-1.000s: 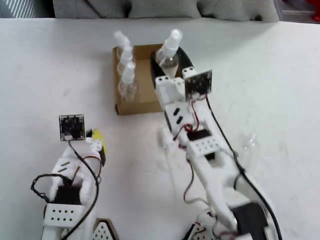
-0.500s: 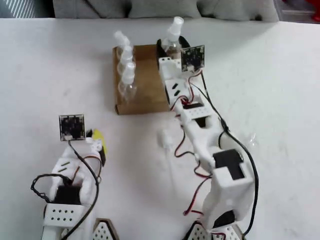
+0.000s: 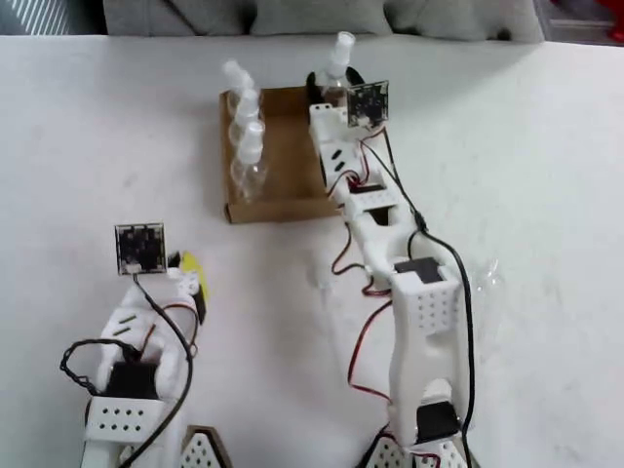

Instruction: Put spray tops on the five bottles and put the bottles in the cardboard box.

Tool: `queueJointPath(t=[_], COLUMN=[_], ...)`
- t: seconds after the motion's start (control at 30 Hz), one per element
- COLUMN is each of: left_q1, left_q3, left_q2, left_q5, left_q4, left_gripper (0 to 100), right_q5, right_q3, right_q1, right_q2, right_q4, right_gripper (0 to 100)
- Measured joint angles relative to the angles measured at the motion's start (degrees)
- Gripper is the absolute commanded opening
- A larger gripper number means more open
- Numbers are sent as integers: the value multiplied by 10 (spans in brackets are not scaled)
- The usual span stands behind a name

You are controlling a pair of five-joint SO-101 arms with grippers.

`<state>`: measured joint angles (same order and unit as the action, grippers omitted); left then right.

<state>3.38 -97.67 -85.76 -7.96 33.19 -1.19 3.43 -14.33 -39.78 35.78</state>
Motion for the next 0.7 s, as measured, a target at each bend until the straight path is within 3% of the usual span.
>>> queueJointPath(t=[0.33, 0.7], left_q1=[0, 0], left_q3=[0, 0], left_q2=[0, 0], left_q5=[0, 0], left_q4=[0, 0], left_gripper=[64, 64], right_q5=[0, 0], right_q3=[-148, -164], right_q1=[4, 5], right_q2=[-122, -153], right_q4=[0, 0], right_gripper=[41, 42])
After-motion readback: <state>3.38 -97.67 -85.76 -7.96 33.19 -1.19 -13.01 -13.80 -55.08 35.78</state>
